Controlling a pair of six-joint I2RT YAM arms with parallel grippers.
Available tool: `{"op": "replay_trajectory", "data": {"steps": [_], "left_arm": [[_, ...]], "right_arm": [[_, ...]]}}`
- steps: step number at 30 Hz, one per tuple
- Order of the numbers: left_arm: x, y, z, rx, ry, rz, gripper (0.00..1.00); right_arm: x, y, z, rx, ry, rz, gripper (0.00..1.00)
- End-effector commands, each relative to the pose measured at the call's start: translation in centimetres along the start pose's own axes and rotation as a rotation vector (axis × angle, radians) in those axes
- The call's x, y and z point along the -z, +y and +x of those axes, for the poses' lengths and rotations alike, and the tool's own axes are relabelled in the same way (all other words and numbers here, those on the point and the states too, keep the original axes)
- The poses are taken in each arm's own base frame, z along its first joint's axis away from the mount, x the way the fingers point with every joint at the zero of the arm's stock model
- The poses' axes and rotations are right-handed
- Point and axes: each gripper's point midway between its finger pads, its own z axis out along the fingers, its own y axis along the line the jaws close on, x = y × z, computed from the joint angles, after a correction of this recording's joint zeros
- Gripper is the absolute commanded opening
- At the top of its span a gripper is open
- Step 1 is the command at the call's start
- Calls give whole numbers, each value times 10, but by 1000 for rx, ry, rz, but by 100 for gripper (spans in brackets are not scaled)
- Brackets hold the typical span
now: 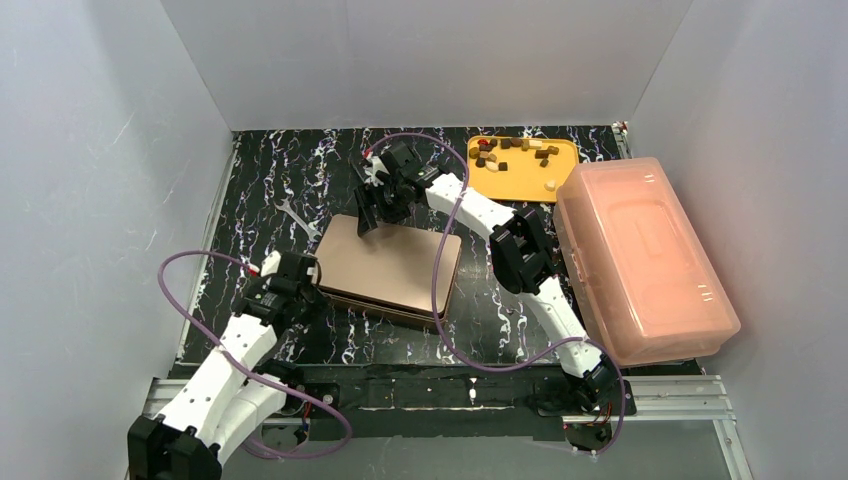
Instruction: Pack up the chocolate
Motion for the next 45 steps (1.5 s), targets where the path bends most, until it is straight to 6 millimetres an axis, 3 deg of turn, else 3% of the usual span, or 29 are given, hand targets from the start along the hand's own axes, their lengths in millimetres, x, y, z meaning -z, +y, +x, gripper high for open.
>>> {"op": "replay_trajectory", "data": {"steps": [1, 3, 5, 8, 12, 16, 22, 32, 39, 45], "left_arm": [[24, 8, -23, -10, -77, -65, 0], [29, 9, -27, -22, -85, -87, 5], [34, 8, -32, -30, -98, -98, 24], [39, 3, -41, -37, -128, -86, 41], [42, 2, -49, -26, -144, -96, 80], [29, -12, -52, 18, -143, 4, 94], [9, -29, -60, 81, -153, 132, 95], [-16, -35, -57, 174, -127, 202, 88], [-23, -37, -55, 203, -117, 224, 72], [-26, -36, -50, 200, -88, 210, 51]], "right_arm": [[23, 24, -16, 96, -52, -17, 87], [26, 26, -16, 110, -56, -16, 87], [28, 28, -17, 124, -64, -18, 87], [31, 31, -18, 141, -67, -16, 87], [34, 32, -20, 155, -71, -14, 87], [34, 32, -20, 159, -70, -13, 87], [34, 34, -20, 159, -70, -25, 87], [44, 39, -21, 181, -87, -23, 87], [46, 45, -18, 201, -88, -36, 87], [47, 47, -16, 216, -85, -33, 88]]}}
